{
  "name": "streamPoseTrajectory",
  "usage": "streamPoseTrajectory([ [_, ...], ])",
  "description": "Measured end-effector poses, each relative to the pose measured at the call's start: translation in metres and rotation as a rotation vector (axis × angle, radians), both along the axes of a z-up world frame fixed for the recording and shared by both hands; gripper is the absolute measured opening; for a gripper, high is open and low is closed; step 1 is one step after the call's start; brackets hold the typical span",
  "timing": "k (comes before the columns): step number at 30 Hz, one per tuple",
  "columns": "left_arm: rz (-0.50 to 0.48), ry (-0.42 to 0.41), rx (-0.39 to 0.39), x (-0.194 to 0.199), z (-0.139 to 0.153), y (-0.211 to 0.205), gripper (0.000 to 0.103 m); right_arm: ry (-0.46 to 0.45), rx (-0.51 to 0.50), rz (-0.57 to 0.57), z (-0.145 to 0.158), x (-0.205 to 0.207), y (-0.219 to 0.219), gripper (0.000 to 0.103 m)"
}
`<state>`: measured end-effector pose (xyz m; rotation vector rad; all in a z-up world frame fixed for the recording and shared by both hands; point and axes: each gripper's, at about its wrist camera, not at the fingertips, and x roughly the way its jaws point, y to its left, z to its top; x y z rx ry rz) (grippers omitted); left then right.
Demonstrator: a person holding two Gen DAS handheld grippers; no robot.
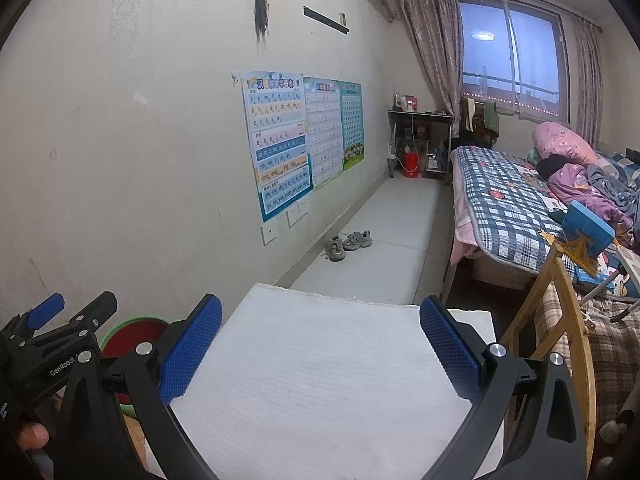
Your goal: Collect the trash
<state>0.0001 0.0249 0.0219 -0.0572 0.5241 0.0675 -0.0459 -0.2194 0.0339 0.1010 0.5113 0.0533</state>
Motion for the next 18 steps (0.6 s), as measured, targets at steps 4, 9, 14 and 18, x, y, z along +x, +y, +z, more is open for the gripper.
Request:
streamPoseTrajectory([
  [4, 0.006, 0.005, -0.006, -0.001, -0.001, 0.004, 0.097, 0.004, -0.002, 0.004, 0.001, 0.000, 0.002, 0.096],
  [9, 0.016, 0.014, -0.013, -0.002, -0.002, 0.009, 0.097, -0.001, -0.007, 0.005, 0.002, 0.000, 0.005, 0.096],
  [14, 0.003, 0.019, -0.020, -0.003, -0.001, 0.009, 0.097, 0.000, -0.007, 0.005, 0.002, 0.001, 0.005, 0.096],
  [18, 0.001, 0.019, -0.017, -0.002, -0.001, 0.009, 0.097, -0.001, -0.007, 0.005, 0.002, 0.001, 0.005, 0.096],
])
